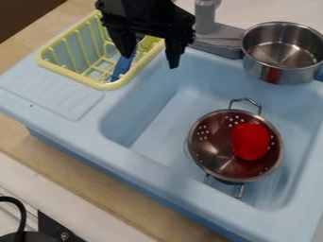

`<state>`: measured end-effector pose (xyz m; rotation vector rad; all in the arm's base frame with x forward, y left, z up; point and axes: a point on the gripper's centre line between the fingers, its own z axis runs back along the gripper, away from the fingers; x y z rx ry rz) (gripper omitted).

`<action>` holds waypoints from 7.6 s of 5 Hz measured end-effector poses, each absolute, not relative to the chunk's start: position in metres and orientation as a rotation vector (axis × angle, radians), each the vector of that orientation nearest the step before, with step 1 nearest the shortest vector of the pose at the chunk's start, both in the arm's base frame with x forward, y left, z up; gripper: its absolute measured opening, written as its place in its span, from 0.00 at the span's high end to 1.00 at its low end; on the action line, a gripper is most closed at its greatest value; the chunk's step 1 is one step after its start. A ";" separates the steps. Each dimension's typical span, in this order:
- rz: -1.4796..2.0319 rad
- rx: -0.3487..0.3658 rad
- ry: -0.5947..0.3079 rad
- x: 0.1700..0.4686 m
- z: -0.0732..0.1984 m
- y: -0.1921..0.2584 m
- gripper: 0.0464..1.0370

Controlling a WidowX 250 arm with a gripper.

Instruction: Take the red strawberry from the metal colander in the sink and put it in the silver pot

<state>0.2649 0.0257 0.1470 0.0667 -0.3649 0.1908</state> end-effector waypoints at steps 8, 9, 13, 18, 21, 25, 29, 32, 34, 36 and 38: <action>-0.263 -0.126 -0.345 0.242 0.120 -0.092 0.04; -0.281 -0.132 -0.367 0.244 0.117 -0.096 0.04; -0.303 -0.126 -0.328 0.246 0.096 -0.104 0.04; -0.316 -0.077 -0.314 0.247 0.074 -0.106 0.04; -0.304 -0.046 -0.355 0.248 0.072 -0.103 0.27; -0.126 -0.011 -0.307 0.215 0.117 -0.085 0.27; -0.188 -0.046 -0.480 0.267 0.168 -0.092 0.27; -0.158 -0.012 -0.624 0.327 0.172 -0.089 0.27; -0.133 -0.037 -0.581 0.345 0.163 -0.084 0.27; -0.124 -0.054 -0.568 0.349 0.154 -0.085 0.27; -0.111 -0.077 -0.563 0.349 0.153 -0.086 0.04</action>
